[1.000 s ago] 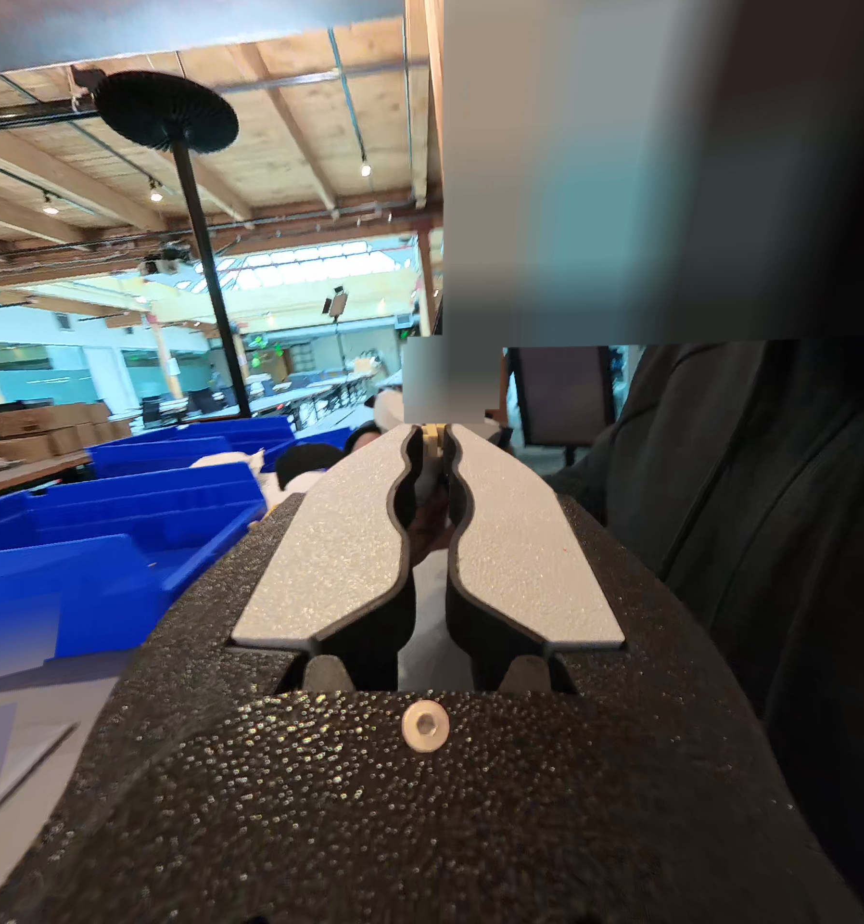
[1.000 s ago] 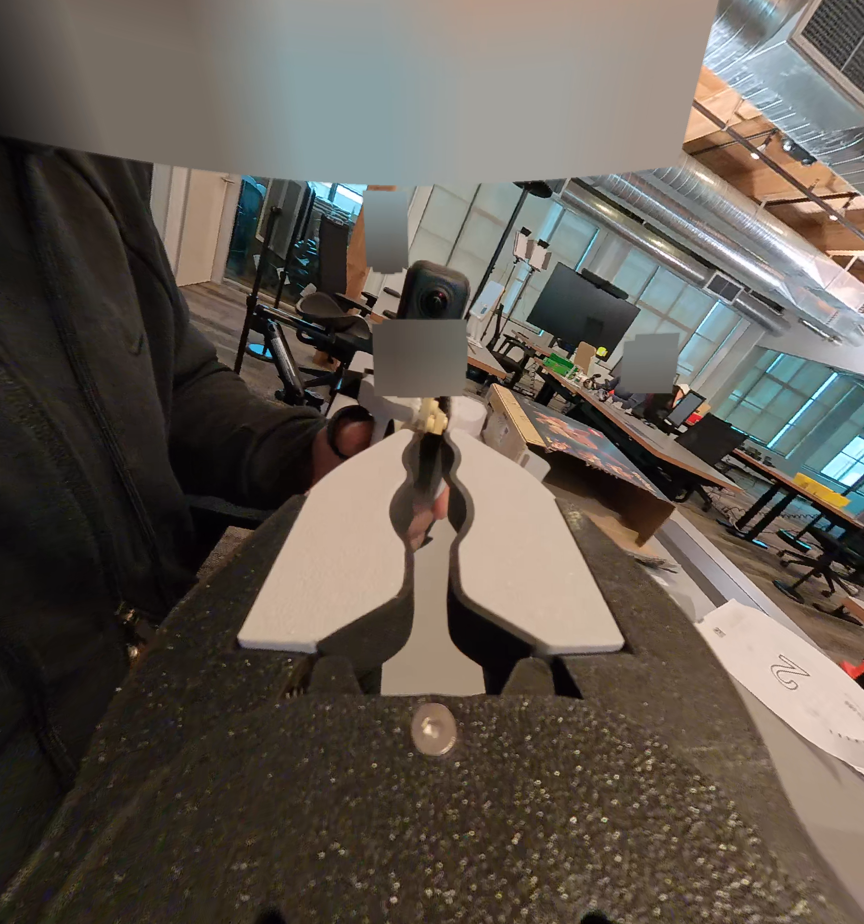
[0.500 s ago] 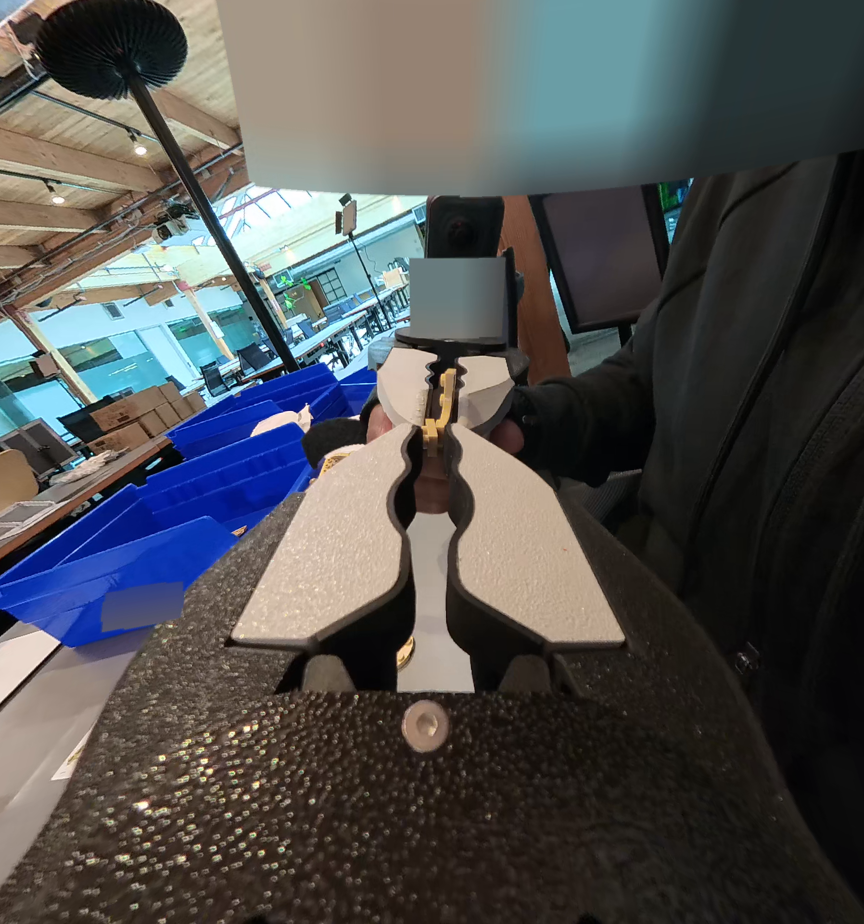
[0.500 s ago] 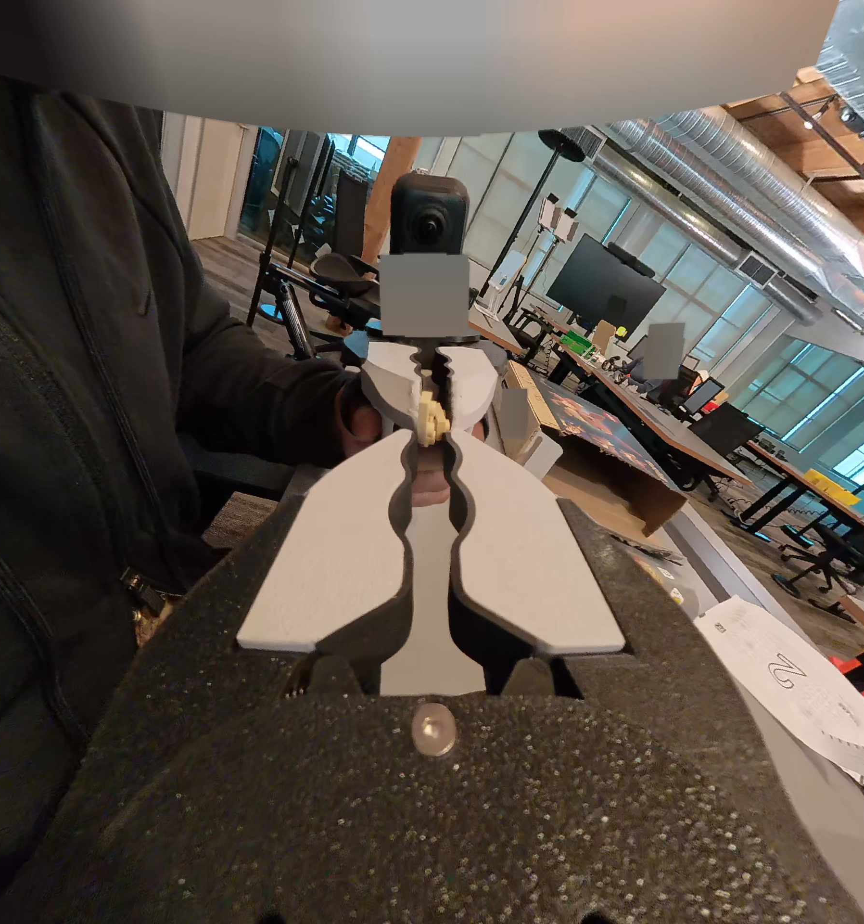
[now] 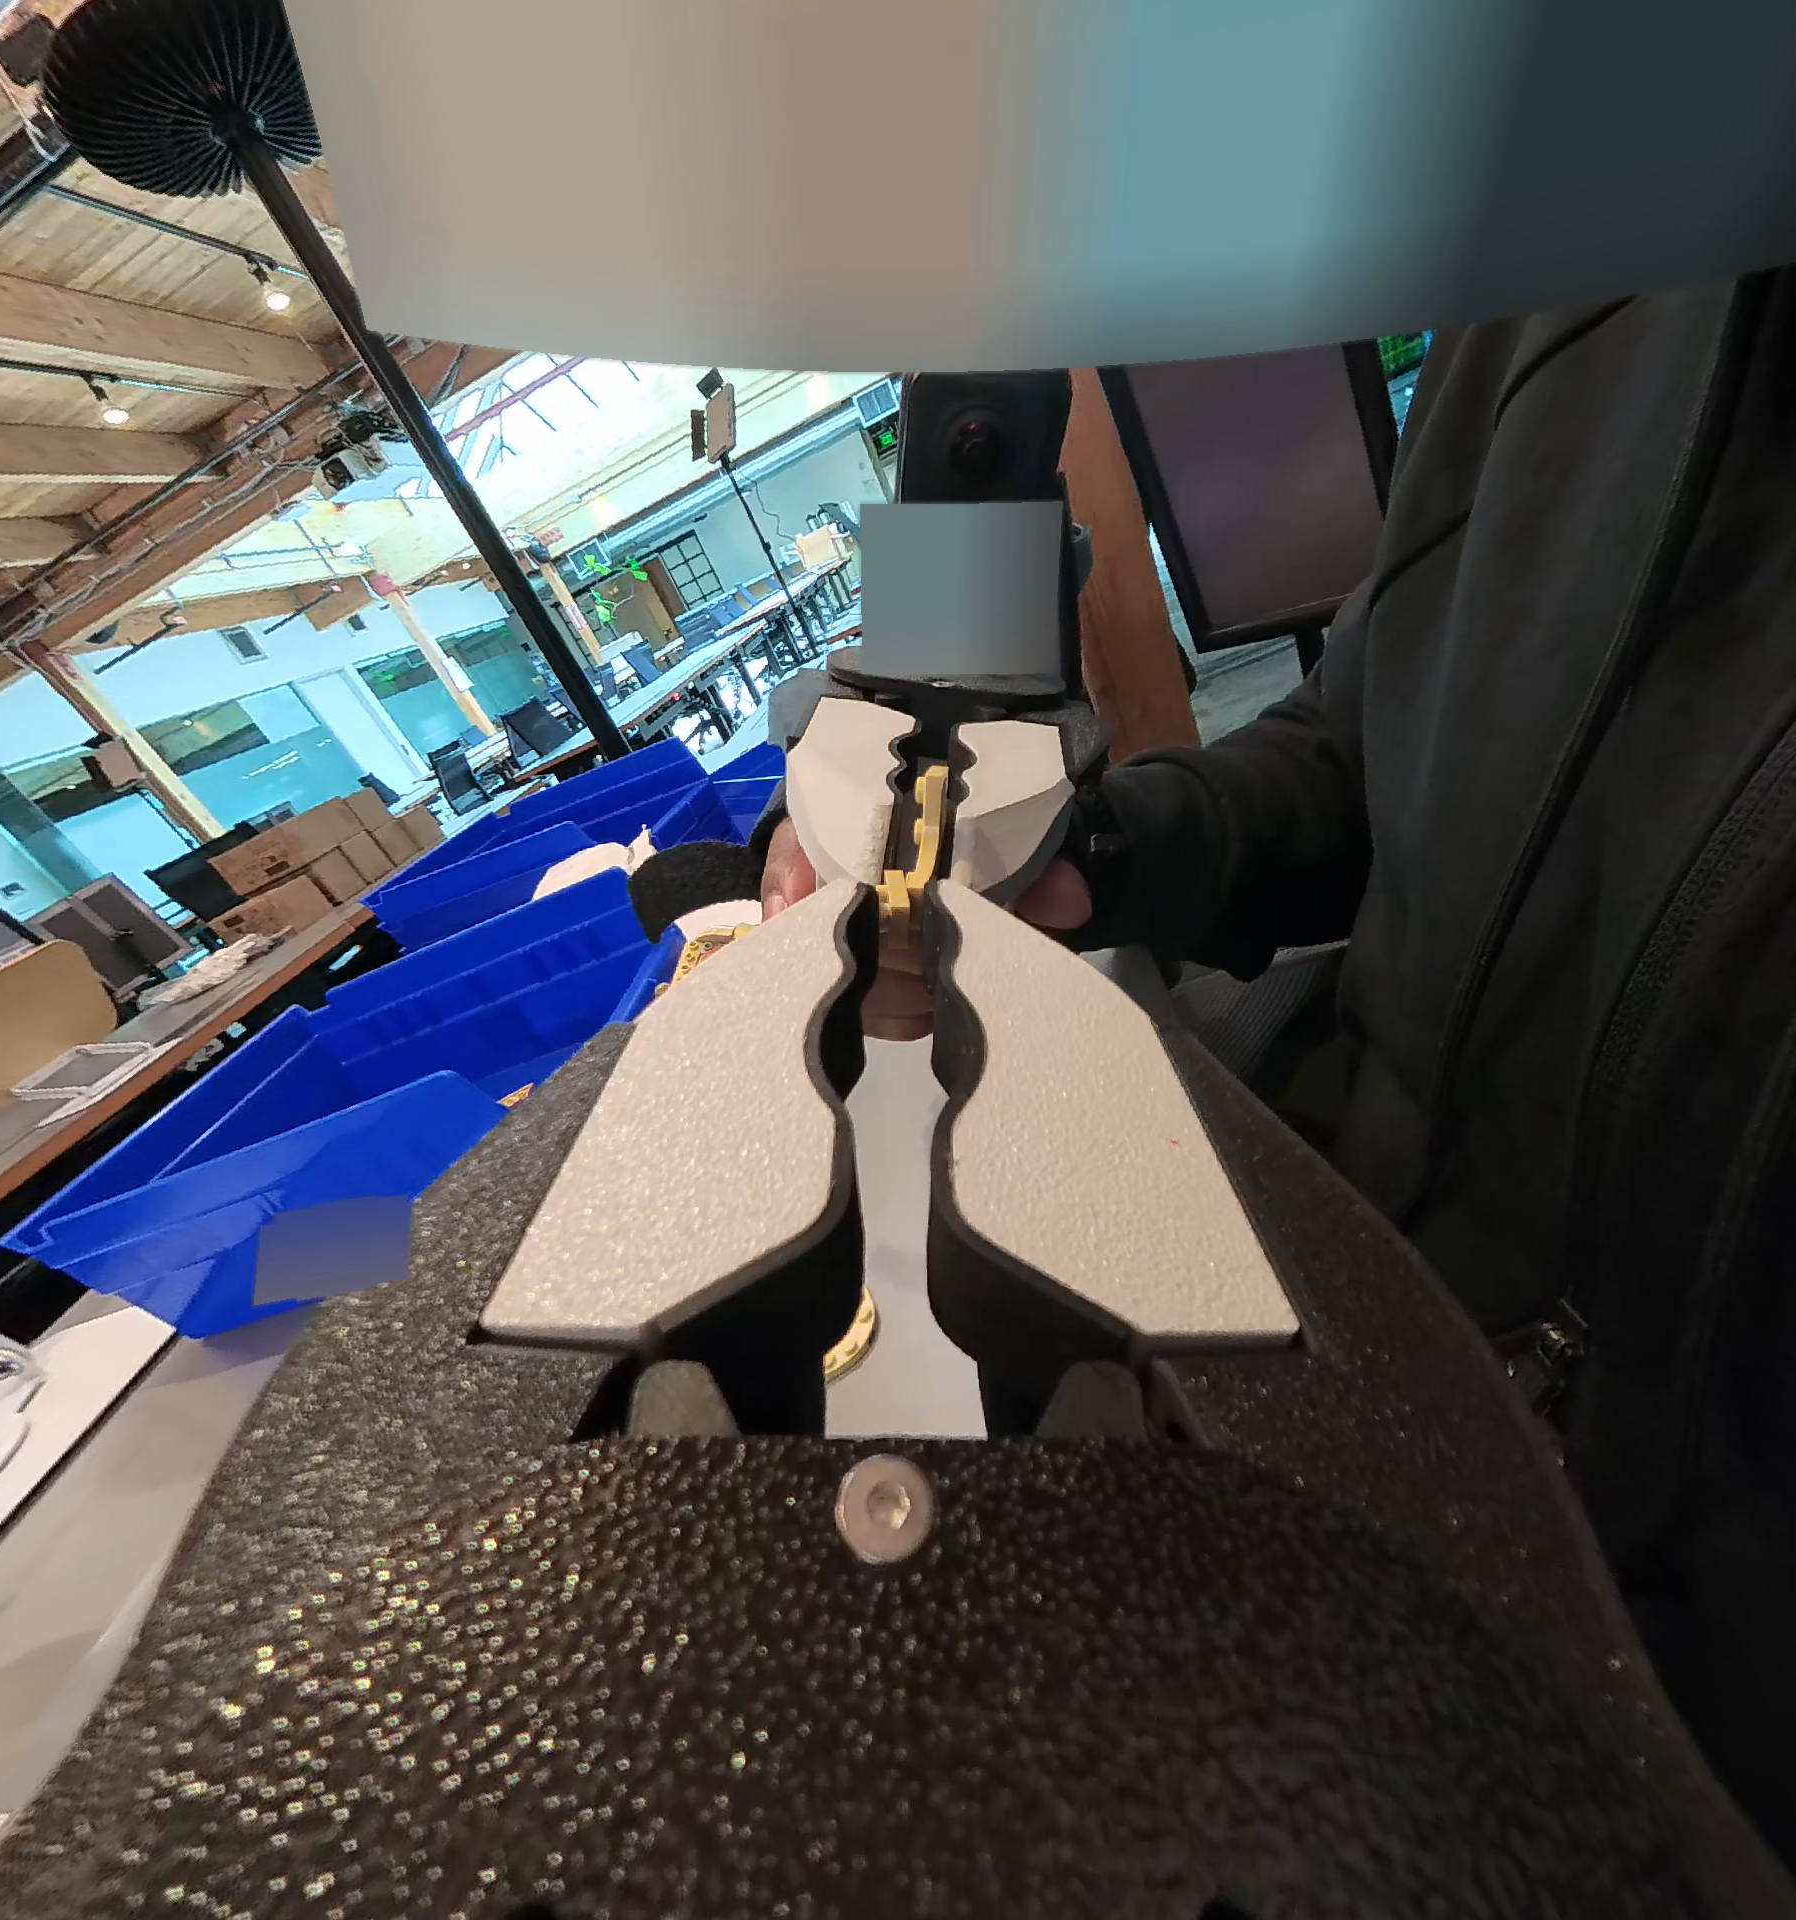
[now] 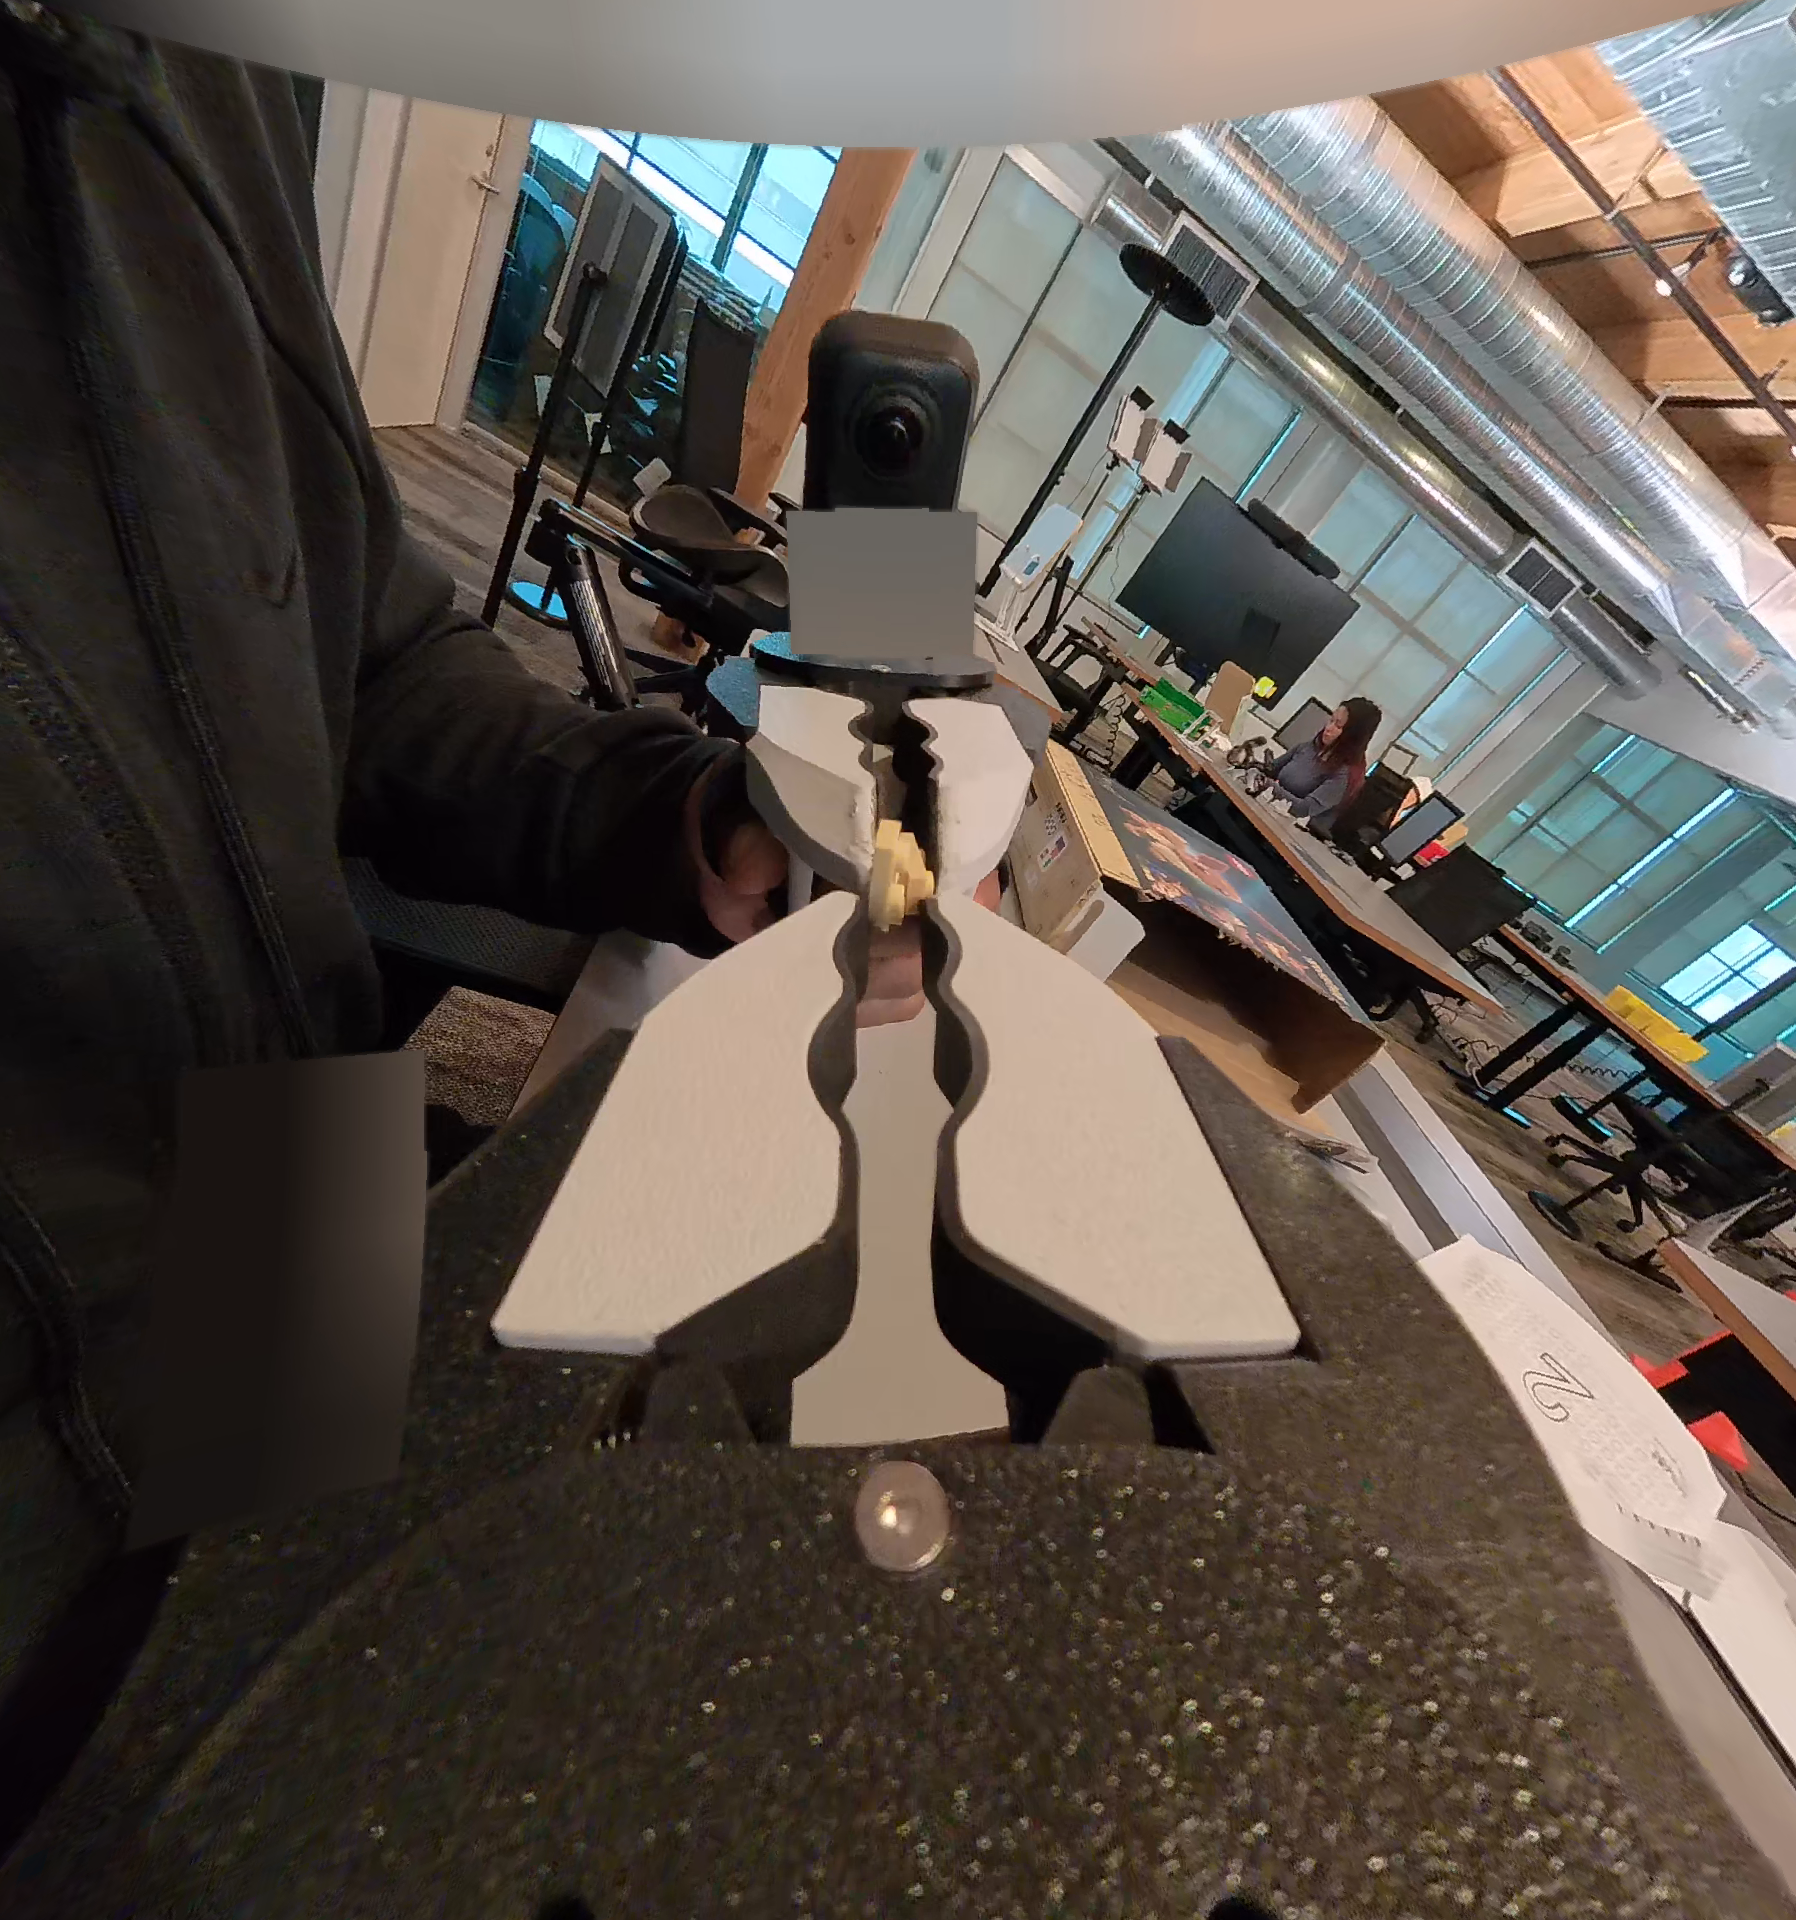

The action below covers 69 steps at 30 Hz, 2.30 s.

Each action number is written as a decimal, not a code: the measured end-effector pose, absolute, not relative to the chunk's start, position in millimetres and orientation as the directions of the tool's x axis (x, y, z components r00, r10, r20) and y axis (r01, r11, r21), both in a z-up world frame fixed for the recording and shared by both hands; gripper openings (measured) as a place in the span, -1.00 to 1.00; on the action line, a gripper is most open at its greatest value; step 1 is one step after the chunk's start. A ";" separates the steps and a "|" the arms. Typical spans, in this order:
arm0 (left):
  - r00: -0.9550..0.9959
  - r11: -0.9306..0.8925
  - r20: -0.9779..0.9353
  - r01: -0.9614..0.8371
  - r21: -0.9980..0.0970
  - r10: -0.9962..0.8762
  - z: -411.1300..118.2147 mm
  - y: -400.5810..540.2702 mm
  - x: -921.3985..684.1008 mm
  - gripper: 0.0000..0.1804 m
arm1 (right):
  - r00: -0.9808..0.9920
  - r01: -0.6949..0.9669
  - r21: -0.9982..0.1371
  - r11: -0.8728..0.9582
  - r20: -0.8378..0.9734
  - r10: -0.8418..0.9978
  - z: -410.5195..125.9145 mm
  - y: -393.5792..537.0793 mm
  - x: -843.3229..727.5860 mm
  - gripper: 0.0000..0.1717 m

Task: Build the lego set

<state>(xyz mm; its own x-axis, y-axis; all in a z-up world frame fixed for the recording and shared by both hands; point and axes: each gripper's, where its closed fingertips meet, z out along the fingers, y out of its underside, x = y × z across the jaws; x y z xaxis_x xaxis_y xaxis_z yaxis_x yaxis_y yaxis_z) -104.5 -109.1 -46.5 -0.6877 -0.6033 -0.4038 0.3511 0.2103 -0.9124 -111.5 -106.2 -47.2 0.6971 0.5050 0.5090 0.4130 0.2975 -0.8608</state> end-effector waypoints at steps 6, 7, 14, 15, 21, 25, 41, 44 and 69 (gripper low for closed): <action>-0.683 0.238 -0.426 0.357 -0.903 -0.593 -46.5 -109.0 -105.3 -0.91 | 0.692 0.416 -0.854 0.312 0.520 0.501 -45.9 -107.0 -112.9 -0.88; -0.683 0.243 -0.430 0.357 -0.902 -0.591 -46.7 -109.2 -105.4 -0.91 | 0.692 0.415 -0.854 0.313 0.520 0.501 -45.4 -106.9 -112.9 -0.85; -0.688 0.252 -0.434 0.354 -0.901 -0.582 -48.3 -110.1 -105.8 -0.91 | 0.678 0.438 -0.845 0.307 0.535 0.504 -46.5 -105.6 -116.1 -0.87; -0.688 0.252 -0.433 0.354 -0.901 -0.582 -48.4 -110.0 -105.8 -0.91 | 0.676 0.443 -0.842 0.306 0.539 0.502 -46.5 -105.5 -116.2 -0.87; -0.692 0.275 -0.440 0.343 -0.898 -0.573 -51.4 -110.8 -105.1 -0.91 | 0.666 0.468 -0.836 0.285 0.546 0.508 -49.2 -106.0 -114.1 -0.92; -0.694 0.273 -0.436 0.340 -0.900 -0.574 -51.0 -111.0 -105.0 -0.91 | 0.670 0.481 -0.830 0.282 0.555 0.493 -48.7 -106.1 -113.9 -0.93; -0.775 0.053 -0.168 0.171 -0.984 -0.610 -56.1 -109.9 -95.7 -0.77 | 0.587 0.691 -0.636 0.343 0.771 0.246 -48.6 -108.5 -101.9 -0.94; -0.815 -0.069 -0.006 0.057 -0.996 -0.580 -53.2 -108.3 -95.5 -0.75 | 0.549 0.738 -0.584 0.338 0.811 0.203 -50.8 -107.0 -97.7 -0.94; -0.531 0.262 -0.471 0.422 -0.868 -0.704 -53.8 -103.3 -96.1 -0.91 | 0.811 0.284 -0.913 0.291 0.391 0.434 -57.8 -115.5 -101.6 -0.62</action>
